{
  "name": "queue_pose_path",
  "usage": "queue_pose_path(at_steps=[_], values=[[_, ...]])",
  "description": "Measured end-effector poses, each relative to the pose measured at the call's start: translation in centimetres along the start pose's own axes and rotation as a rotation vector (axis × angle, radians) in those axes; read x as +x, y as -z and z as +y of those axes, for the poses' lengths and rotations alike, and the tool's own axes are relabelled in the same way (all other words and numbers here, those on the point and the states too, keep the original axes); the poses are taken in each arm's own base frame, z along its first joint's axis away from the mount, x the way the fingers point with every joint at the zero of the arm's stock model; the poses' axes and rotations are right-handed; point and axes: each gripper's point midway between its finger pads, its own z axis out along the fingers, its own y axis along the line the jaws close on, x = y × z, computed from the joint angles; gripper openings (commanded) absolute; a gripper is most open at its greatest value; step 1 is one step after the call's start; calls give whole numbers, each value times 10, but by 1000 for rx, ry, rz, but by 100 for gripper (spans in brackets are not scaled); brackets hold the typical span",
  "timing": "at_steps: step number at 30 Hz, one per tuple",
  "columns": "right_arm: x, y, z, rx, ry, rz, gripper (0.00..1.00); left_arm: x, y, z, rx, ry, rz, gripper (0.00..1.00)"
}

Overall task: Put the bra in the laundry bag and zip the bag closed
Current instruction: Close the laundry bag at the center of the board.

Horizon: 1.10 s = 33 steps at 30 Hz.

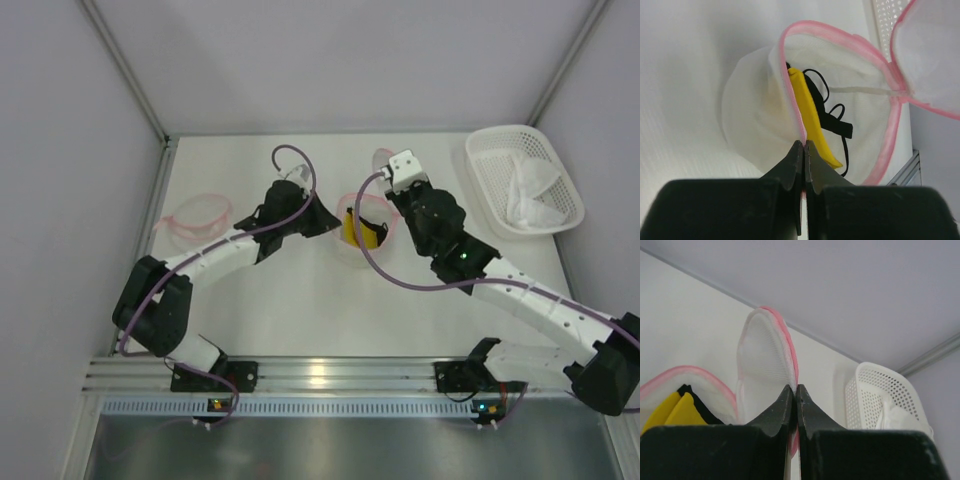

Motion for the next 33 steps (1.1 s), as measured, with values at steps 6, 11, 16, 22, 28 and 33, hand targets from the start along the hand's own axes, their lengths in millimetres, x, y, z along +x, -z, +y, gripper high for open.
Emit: queue_pose_path(at_steps=[6,11,16,22,28,33], values=[[6,22,-9,-7,-15,-88,0,6,-10,14,-59,67,6,0],[27,26,4,-40,1,-93,0,16,-18,26,-100,95,30,0],[28,24,30,-144,-14,-114,0,18,-20,25,-110,102,20,0],[40,20,84,-338,-85,-82,0,19,-21,27,-102,98,9,0],[56,28,125,-439,-80,-24,0,27,-25,26,-74,100,39,0],[52,33,147,-430,-18,-9,8,29,-25,25,-65,107,43,0]])
